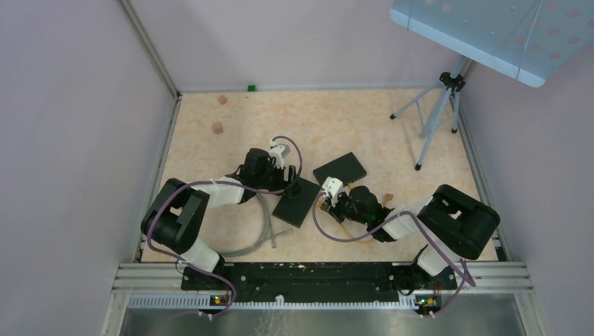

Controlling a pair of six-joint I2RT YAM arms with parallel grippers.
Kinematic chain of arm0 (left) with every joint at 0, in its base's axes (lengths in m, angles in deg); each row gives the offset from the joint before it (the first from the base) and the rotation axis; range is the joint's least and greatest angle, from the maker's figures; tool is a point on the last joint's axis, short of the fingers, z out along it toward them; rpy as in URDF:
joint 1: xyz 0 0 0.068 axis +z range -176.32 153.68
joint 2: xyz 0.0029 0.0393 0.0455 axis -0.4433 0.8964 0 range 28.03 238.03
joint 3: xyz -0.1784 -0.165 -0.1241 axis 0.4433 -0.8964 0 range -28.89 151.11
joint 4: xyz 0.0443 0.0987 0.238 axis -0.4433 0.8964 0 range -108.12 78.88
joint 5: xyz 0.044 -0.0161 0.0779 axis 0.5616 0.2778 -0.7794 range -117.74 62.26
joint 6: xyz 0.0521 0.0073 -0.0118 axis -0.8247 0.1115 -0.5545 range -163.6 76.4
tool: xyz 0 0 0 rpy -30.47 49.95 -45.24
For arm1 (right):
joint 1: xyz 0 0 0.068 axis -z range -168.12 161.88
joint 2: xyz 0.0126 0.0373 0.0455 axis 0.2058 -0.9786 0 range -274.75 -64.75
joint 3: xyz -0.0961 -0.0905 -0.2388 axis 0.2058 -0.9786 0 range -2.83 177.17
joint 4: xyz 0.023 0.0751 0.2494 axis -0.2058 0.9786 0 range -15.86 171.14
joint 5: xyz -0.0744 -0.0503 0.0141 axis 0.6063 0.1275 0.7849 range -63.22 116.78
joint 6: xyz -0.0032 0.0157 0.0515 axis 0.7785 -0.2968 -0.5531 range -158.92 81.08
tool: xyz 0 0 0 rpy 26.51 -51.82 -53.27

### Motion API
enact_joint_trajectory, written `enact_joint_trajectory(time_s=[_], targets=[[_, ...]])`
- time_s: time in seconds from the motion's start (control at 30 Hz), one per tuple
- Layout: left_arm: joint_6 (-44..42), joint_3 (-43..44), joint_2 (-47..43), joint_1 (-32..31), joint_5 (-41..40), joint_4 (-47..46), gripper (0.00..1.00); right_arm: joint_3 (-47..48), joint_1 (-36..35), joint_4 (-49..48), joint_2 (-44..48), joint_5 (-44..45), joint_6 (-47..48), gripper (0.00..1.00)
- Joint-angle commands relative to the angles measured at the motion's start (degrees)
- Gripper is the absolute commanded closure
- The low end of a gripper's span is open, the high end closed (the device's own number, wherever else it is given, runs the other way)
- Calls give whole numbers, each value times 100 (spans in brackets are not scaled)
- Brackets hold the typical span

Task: Insert the plug into the switch port
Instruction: Insert the connector into the switch port.

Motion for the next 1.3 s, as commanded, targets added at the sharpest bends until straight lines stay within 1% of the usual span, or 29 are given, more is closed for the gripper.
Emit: enact_joint_trajectory(time_s=[0.0,0.17,0.33,0.5,0.6,0.7,0.73,0.9,0.93,1.07,1.1,1.2,1.27], targets=[[-49,-195,214,-7,534,-217,21,267,22,-373,-123,-108,-60,100],[84,-498,228,-100,738,-402,28,436,22,-339,-131,-133,-72,100],[238,-703,212,-457,801,-667,34,778,24,-298,-253,-63,-33,100],[531,-872,71,-751,812,-994,35,1223,30,-268,-370,-69,22,100],[589,-877,31,-909,759,-1026,35,1450,48,-291,-428,-128,-17,100],[613,-920,-79,-918,582,-947,35,1523,57,-202,-449,-144,-14,100],[597,-910,-148,-901,439,-804,34,1475,57,-155,-426,-155,2,100],[447,-719,-771,-351,-328,-267,15,850,64,-131,-218,-469,50,100],[394,-603,-914,-272,-474,-175,12,786,65,-63,-207,-515,57,100],[41,65,-1179,-131,-1066,390,5,820,66,422,-249,-731,72,89],[-11,236,-1190,-130,-1255,588,2,840,66,512,-235,-736,41,87],[-47,634,-1290,-101,-1889,1211,1,824,62,664,-96,-598,-118,77],[64,693,-1521,-87,-2356,1513,1,810,63,827,79,-419,-194,72]])
